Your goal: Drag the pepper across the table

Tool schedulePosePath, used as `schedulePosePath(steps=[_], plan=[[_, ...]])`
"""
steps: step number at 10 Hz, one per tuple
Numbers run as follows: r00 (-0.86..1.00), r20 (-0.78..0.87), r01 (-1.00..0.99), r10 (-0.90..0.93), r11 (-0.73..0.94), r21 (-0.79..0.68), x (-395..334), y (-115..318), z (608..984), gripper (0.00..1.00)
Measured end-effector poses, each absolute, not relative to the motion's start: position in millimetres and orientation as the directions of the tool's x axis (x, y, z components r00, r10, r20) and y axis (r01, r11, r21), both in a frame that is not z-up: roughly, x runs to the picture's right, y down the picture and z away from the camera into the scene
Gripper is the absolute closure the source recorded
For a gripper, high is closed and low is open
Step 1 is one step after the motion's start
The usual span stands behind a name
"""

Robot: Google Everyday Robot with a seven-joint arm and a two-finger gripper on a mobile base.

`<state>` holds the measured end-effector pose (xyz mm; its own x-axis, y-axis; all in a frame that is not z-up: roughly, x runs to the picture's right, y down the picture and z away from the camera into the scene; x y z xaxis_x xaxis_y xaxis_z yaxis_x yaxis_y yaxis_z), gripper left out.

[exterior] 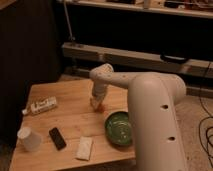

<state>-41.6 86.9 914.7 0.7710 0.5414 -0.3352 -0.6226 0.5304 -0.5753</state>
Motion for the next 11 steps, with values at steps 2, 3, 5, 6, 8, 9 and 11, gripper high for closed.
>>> schedulePosePath(steps=[2,3,5,6,8,9,11], plan=[[0.766,-0.344,-0.628,0.543,0.522,-0.577,-30,83,918,0.95],[0.762,-0.353,-0.633,0.542,0.515,-0.578,-22,81,921,0.95],[0.759,-0.359,-0.637,0.543,0.509,-0.579,-14,79,923,0.95],[0.759,-0.36,-0.638,0.543,0.507,-0.58,-9,79,924,0.95],[0.756,-0.354,-0.638,0.55,0.5,-0.585,0,77,925,0.95],[0.751,-0.347,-0.639,0.562,0.485,-0.597,10,75,925,0.95],[0.738,-0.356,-0.649,0.573,0.459,-0.606,22,79,926,0.95]])
